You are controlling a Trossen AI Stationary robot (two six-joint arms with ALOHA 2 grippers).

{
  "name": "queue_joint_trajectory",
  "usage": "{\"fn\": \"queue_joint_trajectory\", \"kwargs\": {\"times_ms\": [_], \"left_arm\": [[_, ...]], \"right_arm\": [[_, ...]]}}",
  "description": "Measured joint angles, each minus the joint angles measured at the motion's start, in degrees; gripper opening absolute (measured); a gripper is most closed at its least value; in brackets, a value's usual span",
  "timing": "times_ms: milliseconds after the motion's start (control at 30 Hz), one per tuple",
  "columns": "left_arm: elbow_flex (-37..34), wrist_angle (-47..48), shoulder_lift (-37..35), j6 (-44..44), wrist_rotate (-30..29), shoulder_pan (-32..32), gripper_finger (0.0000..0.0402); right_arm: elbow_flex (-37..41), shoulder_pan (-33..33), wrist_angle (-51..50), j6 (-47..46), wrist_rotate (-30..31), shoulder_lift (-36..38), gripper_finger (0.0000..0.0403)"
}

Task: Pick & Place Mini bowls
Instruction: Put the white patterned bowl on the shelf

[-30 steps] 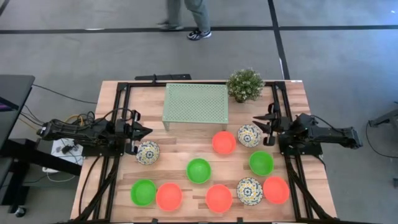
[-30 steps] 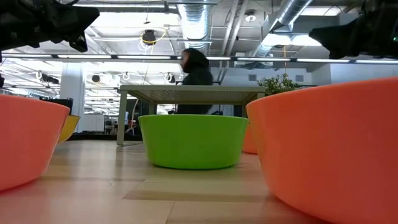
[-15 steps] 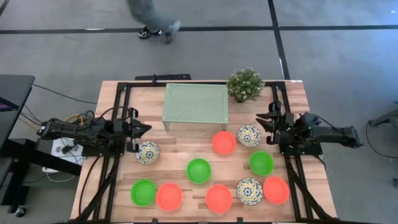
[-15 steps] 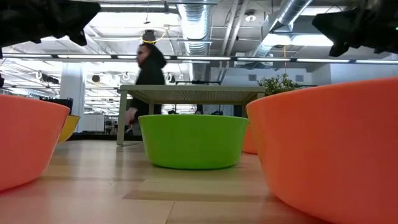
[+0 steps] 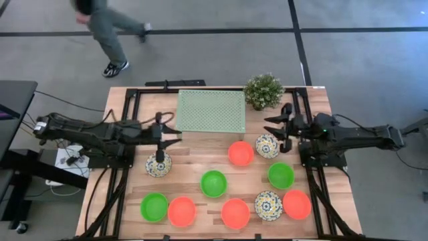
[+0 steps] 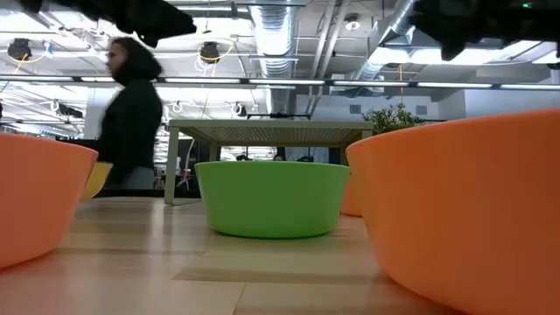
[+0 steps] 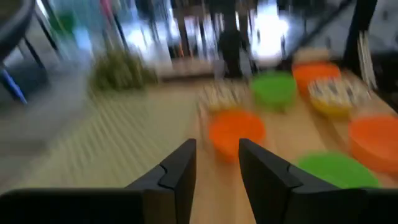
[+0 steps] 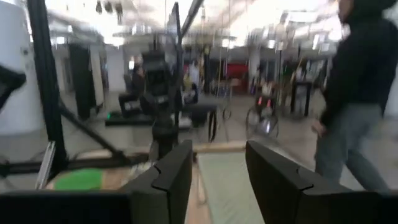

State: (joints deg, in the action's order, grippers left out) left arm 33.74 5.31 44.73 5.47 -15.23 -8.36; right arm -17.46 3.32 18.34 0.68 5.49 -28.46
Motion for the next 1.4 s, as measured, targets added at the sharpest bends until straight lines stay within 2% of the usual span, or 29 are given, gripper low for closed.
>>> {"fn": "queue_joint_trajectory", "kwargs": {"times_ms": [100, 167, 367, 467, 567, 733, 1033, 1200, 1300, 1400], "left_arm": [[6.6, 12.8, 5.3, -11.6, 1.1, -2.6, 0.0120], [8.7, 18.1, 8.1, -19.7, 3.0, -5.3, 0.0119], [9.1, 28.8, 14.0, -42.6, 10.2, -13.7, 0.0122], [9.1, 35.5, 15.8, -52.3, 14.2, -14.6, 0.0124], [9.1, 39.3, 17.8, -59.9, 14.8, -14.6, 0.0124], [9.2, 38.7, 22.1, -61.1, 15.1, -14.4, 0.0123], [9.2, 38.8, 32.1, -60.9, 15.0, -14.8, 0.0122], [9.2, 38.7, 36.0, -60.3, 12.8, -14.8, 0.0121], [9.2, 38.3, 37.3, -57.3, 12.6, -15.3, 0.0104], [9.4, 38.8, 37.3, -55.6, 12.4, -15.8, 0.0064]], "right_arm": [[-3.0, -0.2, -1.8, -0.2, -1.8, -5.8, 0.0158], [-4.4, -0.9, -1.9, -0.2, -2.7, -9.5, 0.0159], [-8.6, -4.1, -2.0, -0.2, -2.9, -18.5, 0.0153], [-10.5, -5.7, -2.2, -0.1, -2.9, -21.9, 0.0148], [-12.1, -6.8, -2.0, 4.3, -2.8, -24.4, 0.0145], [-13.9, -7.5, -2.1, 10.1, -2.8, -27.8, 0.0146], [-17.5, -4.4, -2.1, 10.4, -2.5, -32.3, 0.0157], [-19.5, -2.6, -2.1, 10.4, -2.5, -33.7, 0.0155], [-19.9, -2.0, -2.6, 10.4, -2.5, -34.3, 0.0151], [-19.9, -1.5, -2.7, 10.4, -2.5, -34.6, 0.0149]]}}
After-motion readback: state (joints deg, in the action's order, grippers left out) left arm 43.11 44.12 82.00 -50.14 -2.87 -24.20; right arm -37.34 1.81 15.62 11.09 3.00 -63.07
